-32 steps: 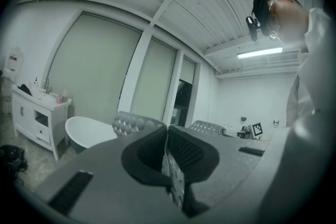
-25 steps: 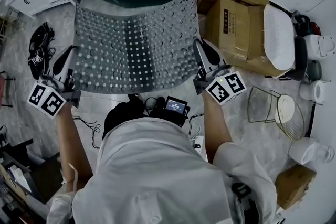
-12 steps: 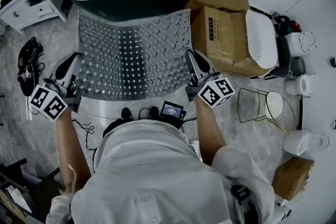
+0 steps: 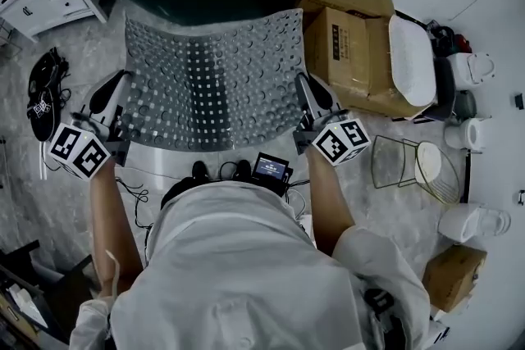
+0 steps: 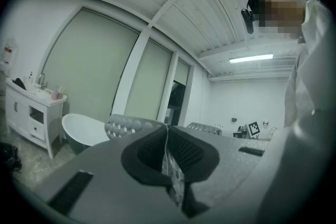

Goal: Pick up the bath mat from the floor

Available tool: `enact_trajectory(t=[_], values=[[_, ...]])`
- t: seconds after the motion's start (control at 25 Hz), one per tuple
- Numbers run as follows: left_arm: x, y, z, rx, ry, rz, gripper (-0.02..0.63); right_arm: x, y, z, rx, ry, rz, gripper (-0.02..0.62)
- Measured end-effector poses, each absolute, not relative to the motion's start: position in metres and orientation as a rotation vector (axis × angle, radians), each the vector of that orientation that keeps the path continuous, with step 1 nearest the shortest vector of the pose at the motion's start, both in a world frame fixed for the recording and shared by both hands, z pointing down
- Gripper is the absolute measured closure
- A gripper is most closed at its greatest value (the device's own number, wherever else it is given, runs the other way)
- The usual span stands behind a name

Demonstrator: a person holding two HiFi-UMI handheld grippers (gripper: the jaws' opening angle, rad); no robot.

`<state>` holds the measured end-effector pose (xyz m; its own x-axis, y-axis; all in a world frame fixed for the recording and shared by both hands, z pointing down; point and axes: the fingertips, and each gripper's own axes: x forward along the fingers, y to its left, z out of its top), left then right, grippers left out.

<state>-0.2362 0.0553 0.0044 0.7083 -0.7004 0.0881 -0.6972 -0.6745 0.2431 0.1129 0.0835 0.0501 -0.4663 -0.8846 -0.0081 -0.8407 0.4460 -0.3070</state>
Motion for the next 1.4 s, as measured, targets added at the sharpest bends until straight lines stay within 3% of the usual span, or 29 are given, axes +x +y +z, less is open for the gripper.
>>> enact_trajectory(t=[1.4], values=[[-0.232, 0.057, 0.004, 2.644, -1.109, 0.015, 0.589, 0.114, 0.087, 0.048, -1.464, 2.532, -0.374, 0.557]])
